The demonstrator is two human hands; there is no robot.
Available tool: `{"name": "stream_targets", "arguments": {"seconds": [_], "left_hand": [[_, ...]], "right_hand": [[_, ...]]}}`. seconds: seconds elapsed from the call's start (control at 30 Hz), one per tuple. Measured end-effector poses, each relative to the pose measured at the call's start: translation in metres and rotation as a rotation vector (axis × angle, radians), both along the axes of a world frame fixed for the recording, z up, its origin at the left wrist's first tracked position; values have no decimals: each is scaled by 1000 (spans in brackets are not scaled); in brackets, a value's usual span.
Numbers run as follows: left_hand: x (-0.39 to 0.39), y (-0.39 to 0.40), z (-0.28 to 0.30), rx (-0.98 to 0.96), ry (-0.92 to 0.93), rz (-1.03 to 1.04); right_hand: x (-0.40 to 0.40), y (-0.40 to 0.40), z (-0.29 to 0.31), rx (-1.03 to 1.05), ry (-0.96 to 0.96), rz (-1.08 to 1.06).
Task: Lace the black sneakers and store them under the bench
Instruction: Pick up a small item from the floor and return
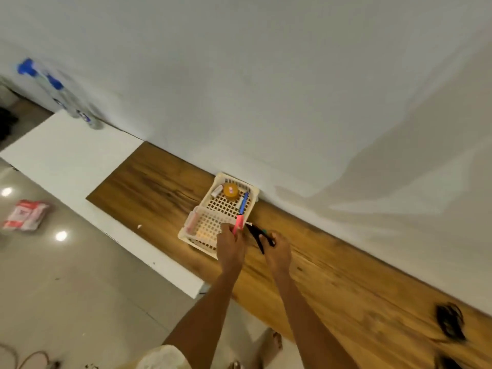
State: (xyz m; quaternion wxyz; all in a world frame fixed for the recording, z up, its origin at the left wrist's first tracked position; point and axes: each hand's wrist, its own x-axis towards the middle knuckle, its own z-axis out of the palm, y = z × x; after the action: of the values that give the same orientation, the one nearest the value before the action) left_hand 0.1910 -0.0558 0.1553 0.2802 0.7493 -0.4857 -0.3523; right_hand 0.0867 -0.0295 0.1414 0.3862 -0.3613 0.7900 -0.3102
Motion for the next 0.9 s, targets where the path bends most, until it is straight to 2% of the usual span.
{"name": "stream_targets", "arguments": {"seconds": [0.13, 0.3, 0.47, 0.67, 0.8, 0.9], "left_hand": [[40, -61, -25, -20, 26, 170], [84, -119, -56, 24, -61, 178], [111, -159, -78, 20, -104, 104], [126, -187, -90, 76, -118, -41], [125, -196, -87, 93, -123, -107], [120, -197, -81, 110, -104, -118]], "right_hand": [[19, -79, -24, 3, 45, 106], [51, -153, -61, -31, 113, 280], [80, -181, -96, -4, 246, 399], [92, -185, -102, 86, 373, 371], [92, -180, -94, 94, 322, 317], [91, -170, -87, 60, 250, 162]]}}
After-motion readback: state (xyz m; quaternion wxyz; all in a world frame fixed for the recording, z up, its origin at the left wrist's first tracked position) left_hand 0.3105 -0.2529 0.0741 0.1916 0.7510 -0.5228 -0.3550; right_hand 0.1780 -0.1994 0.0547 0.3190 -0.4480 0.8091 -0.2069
